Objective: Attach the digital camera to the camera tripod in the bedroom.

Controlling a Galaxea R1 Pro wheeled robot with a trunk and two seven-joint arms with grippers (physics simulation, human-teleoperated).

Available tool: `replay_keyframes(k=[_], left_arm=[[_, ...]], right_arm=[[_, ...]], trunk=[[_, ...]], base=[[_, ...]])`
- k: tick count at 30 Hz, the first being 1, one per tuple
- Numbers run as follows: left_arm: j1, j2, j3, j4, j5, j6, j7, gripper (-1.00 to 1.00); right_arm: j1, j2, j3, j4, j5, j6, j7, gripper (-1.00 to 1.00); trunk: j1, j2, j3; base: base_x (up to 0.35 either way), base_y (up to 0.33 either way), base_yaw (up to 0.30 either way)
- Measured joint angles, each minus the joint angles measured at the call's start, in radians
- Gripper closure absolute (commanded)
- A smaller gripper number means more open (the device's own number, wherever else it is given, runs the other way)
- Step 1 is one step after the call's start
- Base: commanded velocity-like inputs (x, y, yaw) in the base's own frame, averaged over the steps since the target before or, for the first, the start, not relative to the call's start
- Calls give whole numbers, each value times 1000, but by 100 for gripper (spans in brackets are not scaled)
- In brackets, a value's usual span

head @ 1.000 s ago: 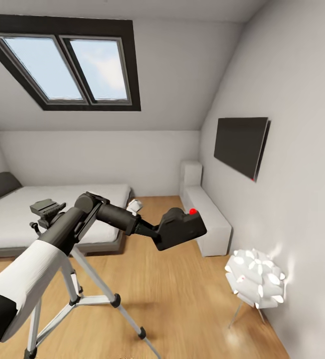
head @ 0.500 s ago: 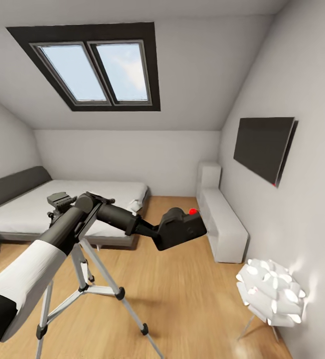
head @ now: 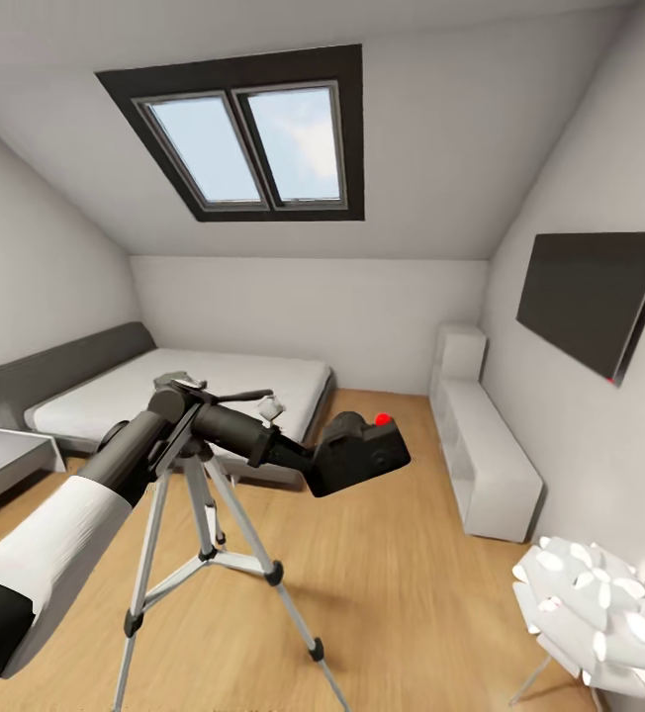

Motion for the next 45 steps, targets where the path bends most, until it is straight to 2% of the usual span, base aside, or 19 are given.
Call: replay_keyframes(k=[45], left_arm=[[0,0,0,0,0,0,0,100]], right_arm=[[0,0,0,0,0,0,0,-100]], trunk=[[0,0,0]], base=[[0,0,286]])
